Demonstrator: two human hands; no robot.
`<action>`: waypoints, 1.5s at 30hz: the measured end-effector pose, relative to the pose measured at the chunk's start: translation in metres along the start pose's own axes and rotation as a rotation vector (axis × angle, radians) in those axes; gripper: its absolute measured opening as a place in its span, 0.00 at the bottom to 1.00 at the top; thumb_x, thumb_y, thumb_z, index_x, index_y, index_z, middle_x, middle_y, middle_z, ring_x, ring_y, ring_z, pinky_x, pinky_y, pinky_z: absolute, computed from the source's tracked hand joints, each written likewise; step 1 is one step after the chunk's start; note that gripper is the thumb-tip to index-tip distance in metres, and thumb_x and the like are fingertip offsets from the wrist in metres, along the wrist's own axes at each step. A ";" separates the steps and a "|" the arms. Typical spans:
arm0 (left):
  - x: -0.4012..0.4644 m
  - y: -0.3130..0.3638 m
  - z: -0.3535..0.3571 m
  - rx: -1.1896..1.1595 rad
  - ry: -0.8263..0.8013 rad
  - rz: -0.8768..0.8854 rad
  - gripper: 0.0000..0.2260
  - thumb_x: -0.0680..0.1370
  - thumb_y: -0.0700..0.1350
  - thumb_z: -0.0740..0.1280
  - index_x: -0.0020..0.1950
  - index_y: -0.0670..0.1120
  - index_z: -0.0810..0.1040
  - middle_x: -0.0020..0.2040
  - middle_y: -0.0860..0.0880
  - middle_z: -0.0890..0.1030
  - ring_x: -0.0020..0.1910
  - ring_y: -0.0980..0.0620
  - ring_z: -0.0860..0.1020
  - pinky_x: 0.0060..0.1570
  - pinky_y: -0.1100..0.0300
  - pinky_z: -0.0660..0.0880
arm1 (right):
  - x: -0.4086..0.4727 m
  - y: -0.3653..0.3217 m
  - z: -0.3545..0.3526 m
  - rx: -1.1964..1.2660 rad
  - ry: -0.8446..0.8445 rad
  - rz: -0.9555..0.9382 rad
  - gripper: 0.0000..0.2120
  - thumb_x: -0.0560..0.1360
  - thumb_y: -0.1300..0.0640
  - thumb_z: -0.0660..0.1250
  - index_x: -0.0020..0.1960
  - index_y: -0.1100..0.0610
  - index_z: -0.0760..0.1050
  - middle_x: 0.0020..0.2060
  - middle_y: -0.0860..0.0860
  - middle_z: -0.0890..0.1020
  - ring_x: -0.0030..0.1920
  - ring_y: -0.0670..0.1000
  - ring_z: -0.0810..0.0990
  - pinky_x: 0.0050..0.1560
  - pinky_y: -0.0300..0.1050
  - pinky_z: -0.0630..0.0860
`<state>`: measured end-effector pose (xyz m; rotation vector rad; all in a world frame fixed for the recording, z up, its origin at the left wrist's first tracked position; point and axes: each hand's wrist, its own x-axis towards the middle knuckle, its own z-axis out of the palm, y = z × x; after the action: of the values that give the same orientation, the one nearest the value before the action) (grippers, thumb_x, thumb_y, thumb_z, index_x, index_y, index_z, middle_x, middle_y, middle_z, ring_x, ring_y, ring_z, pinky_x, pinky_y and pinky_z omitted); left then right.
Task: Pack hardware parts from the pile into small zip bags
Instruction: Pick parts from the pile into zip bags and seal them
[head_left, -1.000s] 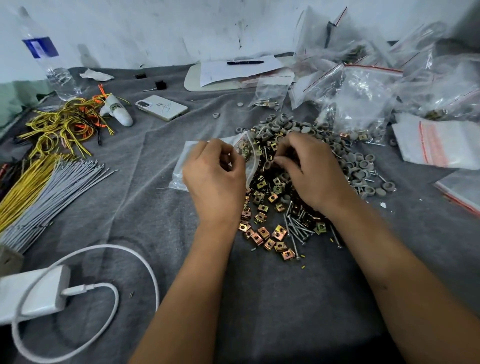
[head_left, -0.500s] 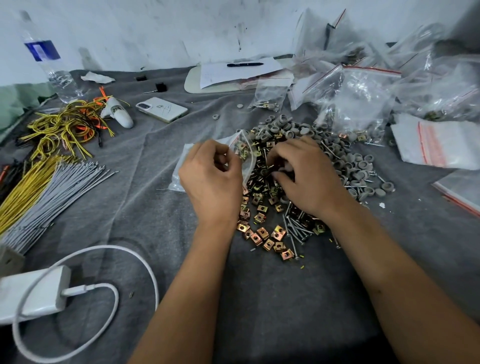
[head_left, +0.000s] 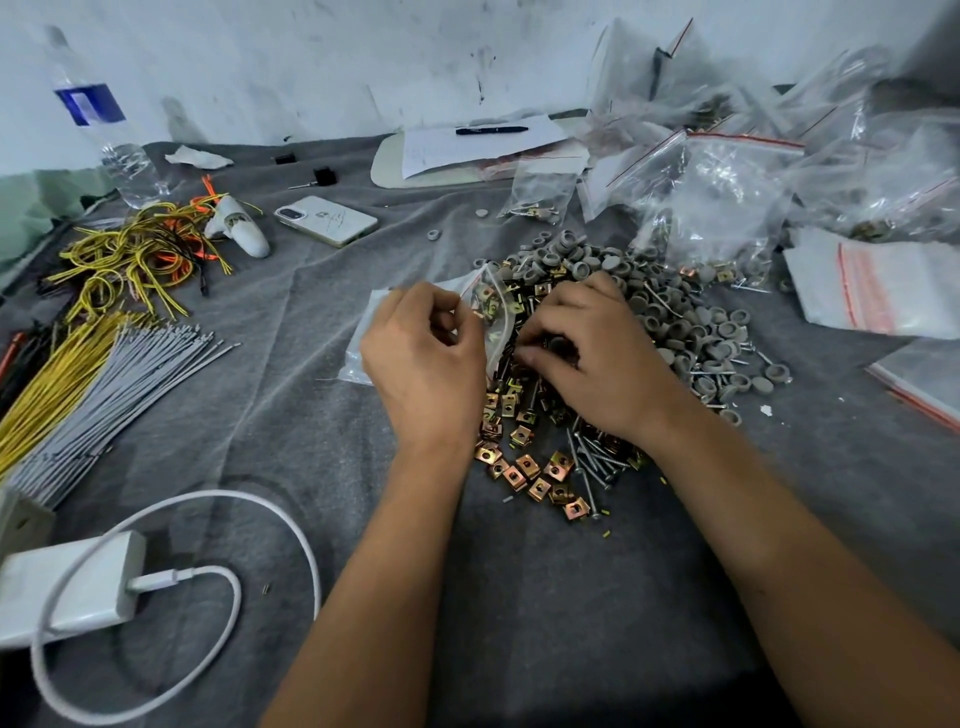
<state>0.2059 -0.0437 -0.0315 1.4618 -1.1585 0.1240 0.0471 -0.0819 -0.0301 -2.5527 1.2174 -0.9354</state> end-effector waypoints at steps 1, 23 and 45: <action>0.000 0.000 0.001 -0.004 -0.012 0.011 0.04 0.72 0.35 0.71 0.38 0.43 0.81 0.35 0.49 0.79 0.35 0.48 0.78 0.37 0.47 0.76 | 0.000 0.001 -0.002 0.088 0.075 0.024 0.08 0.78 0.52 0.73 0.53 0.55 0.84 0.48 0.47 0.82 0.54 0.49 0.75 0.57 0.46 0.72; -0.002 0.000 0.005 -0.041 -0.178 0.080 0.02 0.75 0.40 0.73 0.47 0.45 0.85 0.36 0.52 0.79 0.35 0.52 0.78 0.39 0.51 0.78 | 0.001 -0.003 -0.009 0.273 0.156 0.123 0.11 0.75 0.65 0.75 0.56 0.56 0.85 0.48 0.50 0.83 0.48 0.48 0.81 0.51 0.33 0.74; 0.005 -0.002 -0.004 -0.012 -0.068 -0.051 0.06 0.76 0.35 0.71 0.49 0.42 0.85 0.46 0.47 0.81 0.39 0.50 0.81 0.44 0.49 0.80 | 0.001 0.000 -0.009 0.195 -0.053 0.076 0.21 0.80 0.55 0.71 0.33 0.42 0.68 0.32 0.43 0.72 0.34 0.42 0.70 0.37 0.36 0.64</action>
<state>0.2113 -0.0438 -0.0283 1.4939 -1.1743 0.0321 0.0424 -0.0814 -0.0224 -2.3485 1.1388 -0.9152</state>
